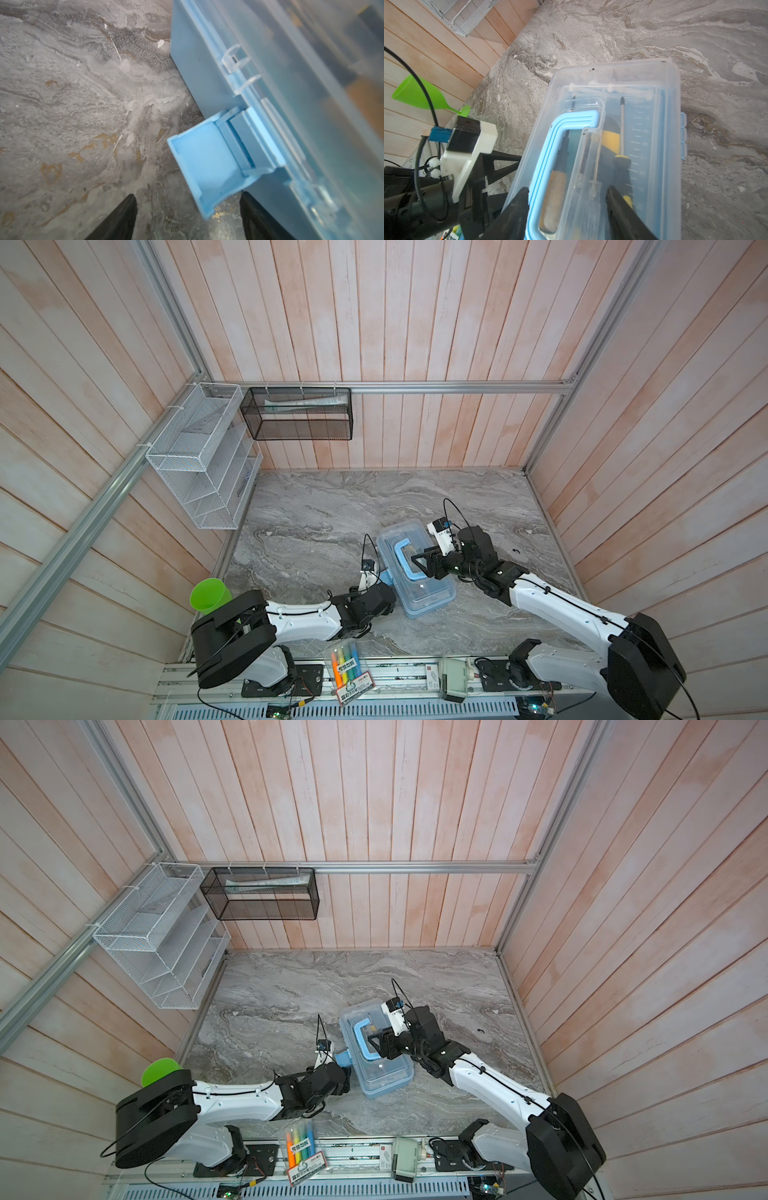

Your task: Pack the tool kit

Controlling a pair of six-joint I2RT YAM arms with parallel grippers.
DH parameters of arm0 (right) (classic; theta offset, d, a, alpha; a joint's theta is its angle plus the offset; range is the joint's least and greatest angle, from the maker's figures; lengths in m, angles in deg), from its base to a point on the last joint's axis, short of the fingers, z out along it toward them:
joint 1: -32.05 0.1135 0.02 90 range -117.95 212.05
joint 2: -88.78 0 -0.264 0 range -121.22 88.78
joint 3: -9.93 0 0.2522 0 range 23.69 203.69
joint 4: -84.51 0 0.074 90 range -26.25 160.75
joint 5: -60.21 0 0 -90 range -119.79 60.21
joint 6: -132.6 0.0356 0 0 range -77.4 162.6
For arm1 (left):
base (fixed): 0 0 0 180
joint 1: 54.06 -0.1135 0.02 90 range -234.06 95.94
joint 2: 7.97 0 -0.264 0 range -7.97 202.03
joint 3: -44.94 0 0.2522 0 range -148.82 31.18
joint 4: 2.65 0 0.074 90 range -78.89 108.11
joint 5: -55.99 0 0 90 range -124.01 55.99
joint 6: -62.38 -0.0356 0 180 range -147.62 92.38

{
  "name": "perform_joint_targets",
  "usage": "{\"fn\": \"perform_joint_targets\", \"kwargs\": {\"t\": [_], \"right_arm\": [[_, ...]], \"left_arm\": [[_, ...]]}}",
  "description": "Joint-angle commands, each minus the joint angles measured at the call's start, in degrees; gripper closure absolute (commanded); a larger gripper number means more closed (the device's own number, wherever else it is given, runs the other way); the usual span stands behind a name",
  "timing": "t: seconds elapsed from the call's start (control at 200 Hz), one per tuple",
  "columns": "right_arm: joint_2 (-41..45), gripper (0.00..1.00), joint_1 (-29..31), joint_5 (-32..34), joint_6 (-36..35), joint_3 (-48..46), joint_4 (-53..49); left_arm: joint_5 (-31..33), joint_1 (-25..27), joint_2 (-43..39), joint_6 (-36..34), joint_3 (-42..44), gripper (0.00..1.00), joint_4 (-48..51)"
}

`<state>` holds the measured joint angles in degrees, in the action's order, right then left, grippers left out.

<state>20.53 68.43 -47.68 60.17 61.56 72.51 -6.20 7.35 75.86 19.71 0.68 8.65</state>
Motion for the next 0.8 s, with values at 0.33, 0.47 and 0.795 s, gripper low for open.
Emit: {"fn": "perform_joint_targets", "kwargs": {"t": [0.33, 0.47, 0.795], "right_arm": [[-1.3, 0.39, -0.2, 0.2, 0.5, -2.2, -7.1], [-1.0, 0.39, -0.2, 0.3, 0.4, -2.2, -7.1], [-0.6, 0.39, -0.2, 0.4, 0.4, -2.3, -7.3]], "left_arm": [[9.8, 0.0, 6.7, -0.1, -3.0, 0.22, -2.6], [12.0, 0.0, 6.8, 0.0, -2.7, 0.33, -2.6], [12.6, 0.1, 3.6, -0.5, -0.6, 0.42, -4.5]]}}
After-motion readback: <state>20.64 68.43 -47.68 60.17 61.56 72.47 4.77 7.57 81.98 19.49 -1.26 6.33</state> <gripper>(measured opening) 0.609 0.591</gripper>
